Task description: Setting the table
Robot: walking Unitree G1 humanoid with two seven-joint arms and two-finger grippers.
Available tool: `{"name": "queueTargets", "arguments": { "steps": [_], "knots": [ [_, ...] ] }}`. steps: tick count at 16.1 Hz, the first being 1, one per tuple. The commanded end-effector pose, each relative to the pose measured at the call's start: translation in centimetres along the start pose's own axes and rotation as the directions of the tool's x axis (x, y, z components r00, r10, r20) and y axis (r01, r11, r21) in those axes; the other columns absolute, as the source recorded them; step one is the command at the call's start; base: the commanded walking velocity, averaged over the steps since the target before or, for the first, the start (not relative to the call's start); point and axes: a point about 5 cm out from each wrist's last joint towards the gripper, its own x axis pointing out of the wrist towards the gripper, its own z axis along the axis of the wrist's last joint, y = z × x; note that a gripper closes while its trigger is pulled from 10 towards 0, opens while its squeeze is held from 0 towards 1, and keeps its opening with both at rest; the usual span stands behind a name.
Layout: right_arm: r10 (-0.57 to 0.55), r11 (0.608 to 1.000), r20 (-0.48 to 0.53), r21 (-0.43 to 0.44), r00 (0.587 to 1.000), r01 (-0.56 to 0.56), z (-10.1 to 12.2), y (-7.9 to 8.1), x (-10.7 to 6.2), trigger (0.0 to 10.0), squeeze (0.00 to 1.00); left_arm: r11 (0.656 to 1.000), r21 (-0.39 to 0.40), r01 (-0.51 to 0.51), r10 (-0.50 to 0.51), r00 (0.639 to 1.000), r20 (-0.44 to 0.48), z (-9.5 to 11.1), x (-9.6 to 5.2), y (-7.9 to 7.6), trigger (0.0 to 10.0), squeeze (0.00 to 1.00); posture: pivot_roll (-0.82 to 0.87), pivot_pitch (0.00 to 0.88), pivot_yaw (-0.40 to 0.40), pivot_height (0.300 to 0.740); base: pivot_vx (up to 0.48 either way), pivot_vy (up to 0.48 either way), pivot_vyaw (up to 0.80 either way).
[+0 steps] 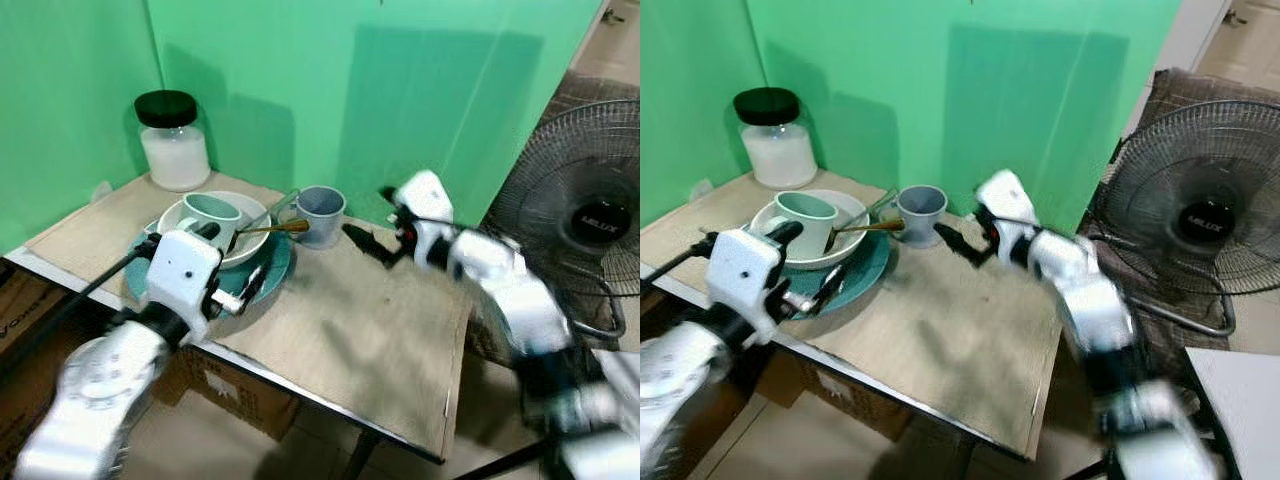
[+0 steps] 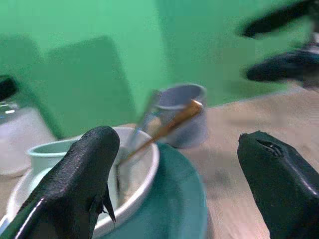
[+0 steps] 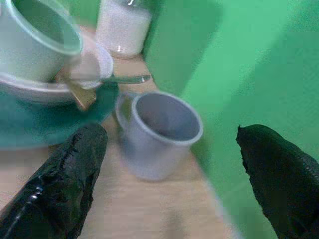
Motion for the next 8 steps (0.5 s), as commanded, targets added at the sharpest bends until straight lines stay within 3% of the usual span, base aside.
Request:
{"name": "queueTargets", "arguments": {
  "steps": [1,2,4,5,8],
  "knots": [
    [0.024,0.993,-0.035,-0.117,0.999,-0.028,-0.1,-0.8,0.1,10.0,0.00,0.998,-0.004,0.061,-0.061,0.998,0.002,0.4,-0.4,-0.3,10.0,0.00,0.08,0.000,-0.077,0.740,0.000,0.000,0.00],
    [0.074,0.968,-0.072,-0.233,0.995,-0.089,0.2,-1.4,0.7,10.0,0.00,0.990,-0.004,0.138,-0.138,0.990,-0.026,0.3,-1.0,-0.9,10.0,0.00,0.08,0.000,-0.077,0.740,0.000,0.000,0.00],
    [0.152,0.935,-0.098,-0.308,0.983,-0.176,0.6,-1.4,1.4,10.0,0.00,0.977,-0.016,0.213,-0.213,0.975,-0.059,0.0,-1.3,-1.6,10.0,0.00,0.08,0.000,-0.079,0.740,0.000,0.000,0.00],
    [0.205,0.898,-0.134,-0.369,0.970,-0.241,0.7,-1.0,2.0,10.0,0.00,0.970,-0.016,0.244,-0.244,0.966,-0.091,-0.4,-1.5,-2.0,10.0,0.00,0.08,0.000,-0.082,0.740,0.000,0.000,0.00],
    [0.267,0.824,-0.176,-0.468,0.948,-0.319,0.7,-0.6,2.9,10.0,0.00,0.965,-0.020,0.263,-0.263,0.959,-0.109,-0.6,-1.7,-2.3,10.0,0.00,0.08,0.000,-0.084,0.740,0.000,0.000,0.00]
  ]
}}
